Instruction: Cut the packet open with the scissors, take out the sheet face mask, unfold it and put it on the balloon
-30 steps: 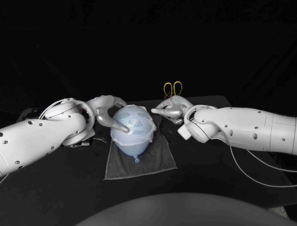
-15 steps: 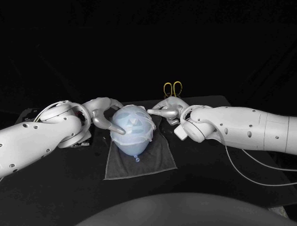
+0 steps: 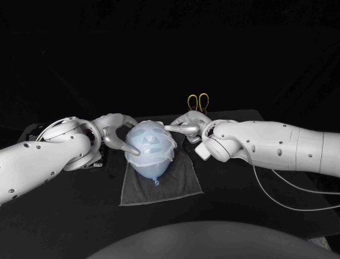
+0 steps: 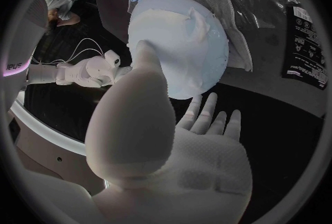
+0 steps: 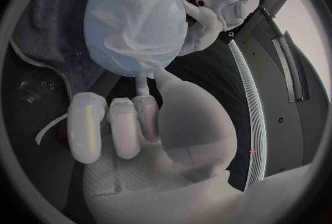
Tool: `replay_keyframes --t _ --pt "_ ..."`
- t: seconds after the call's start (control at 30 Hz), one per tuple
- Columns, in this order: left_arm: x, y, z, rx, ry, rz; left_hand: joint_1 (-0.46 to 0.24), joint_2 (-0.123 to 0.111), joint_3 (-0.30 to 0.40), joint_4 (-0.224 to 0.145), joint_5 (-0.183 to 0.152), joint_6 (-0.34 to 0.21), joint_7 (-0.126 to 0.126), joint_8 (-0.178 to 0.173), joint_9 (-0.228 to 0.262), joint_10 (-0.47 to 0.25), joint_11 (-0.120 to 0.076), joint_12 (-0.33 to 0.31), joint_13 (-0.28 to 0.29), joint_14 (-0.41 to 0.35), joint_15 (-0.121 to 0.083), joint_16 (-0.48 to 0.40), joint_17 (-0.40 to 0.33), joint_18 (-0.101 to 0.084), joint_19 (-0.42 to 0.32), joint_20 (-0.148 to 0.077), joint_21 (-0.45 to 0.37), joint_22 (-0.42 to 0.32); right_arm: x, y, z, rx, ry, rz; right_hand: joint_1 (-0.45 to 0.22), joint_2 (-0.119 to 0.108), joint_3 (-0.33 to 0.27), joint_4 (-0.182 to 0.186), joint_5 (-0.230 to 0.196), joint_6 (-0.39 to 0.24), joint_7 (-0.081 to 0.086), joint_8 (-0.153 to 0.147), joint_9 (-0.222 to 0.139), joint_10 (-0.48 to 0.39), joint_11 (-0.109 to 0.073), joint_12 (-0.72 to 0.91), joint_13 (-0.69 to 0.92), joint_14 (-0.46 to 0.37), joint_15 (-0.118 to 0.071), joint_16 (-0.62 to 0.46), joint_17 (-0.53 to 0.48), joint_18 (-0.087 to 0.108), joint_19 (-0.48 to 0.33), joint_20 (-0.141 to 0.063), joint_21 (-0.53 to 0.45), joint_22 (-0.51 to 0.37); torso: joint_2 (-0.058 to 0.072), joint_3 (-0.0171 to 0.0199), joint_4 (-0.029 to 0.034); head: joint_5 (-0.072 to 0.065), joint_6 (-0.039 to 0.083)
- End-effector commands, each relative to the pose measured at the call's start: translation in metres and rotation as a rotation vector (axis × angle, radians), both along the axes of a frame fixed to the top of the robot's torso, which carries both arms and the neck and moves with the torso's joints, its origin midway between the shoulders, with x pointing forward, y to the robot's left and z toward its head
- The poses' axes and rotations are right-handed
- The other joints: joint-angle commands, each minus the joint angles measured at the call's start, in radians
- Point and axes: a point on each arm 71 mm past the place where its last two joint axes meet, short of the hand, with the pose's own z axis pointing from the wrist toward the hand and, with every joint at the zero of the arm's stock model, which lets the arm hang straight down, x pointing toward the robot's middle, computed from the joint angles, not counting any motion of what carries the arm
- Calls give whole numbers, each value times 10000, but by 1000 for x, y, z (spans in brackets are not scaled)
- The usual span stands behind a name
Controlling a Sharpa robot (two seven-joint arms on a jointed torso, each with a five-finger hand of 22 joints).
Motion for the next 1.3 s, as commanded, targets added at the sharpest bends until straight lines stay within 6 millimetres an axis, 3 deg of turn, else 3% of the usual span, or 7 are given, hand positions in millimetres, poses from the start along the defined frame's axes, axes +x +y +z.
replay_keyframes --t 0.03,0.3,0.87,1.2,1.3 --pt "-1 1 -4 141 233 -25 104 14 -5 -5 -5 -25 902 -45 3 9 -76 -69 -5 2 -96 -34 -14 -66 -28 -2 -9 -10 2 -1 1 -9 -101 -51 -38 -23 -14 48 -20 -83 35 -43 -13 299 47 -2 1594 1162 -141 42 2627 -134 597 -32 -46 2222 -7 -3 -7 -12 2" --pt "0 5 -7 212 291 75 119 16 -3 -5 -7 -25 891 -49 2 12 -87 -75 -5 4 -105 -34 -12 -66 -31 -2 -10 -11 7 -7 2 -112 -322 -334 -50 -35 -41 70 -21 -115 58 -65 -27 279 66 -24 1572 1162 -126 42 2627 -128 586 -23 -79 2212 -1 11 -9 -12 2" --pt "1 5 -14 270 388 134 146 19 0 -4 -7 -1 878 -39 9 30 -99 -81 -3 6 -119 -36 -12 -63 -44 -5 -15 -14 21 -13 1 -421 -469 -489 -87 -86 -215 188 -22 -349 164 -198 -104 120 168 -188 1412 1162 -37 42 2627 -96 525 52 -240 2165 1 -10 4 -36 2" --pt "1 8 -12 -181 127 253 157 18 3 -4 -6 30 881 -23 20 96 -94 -53 6 60 -120 -15 26 -60 -28 -7 -11 -10 19 -16 1 -477 -341 -277 -104 -139 -315 230 -23 -407 190 -223 -119 89 195 -211 1390 1160 -9 39 2622 -94 518 79 -249 2163 -10 -2 -14 -30 2" --pt "-1 10 -6 -895 -174 217 155 14 17 -5 -7 176 1001 50 63 371 43 66 43 309 32 89 163 -27 -14 -7 -6 -6 17 -19 3 -343 -500 -400 -106 -139 -319 233 -22 -408 191 -223 -120 97 196 -200 1401 1162 -8 42 2627 -100 527 80 -221 2171 -7 -1 -10 -17 2"
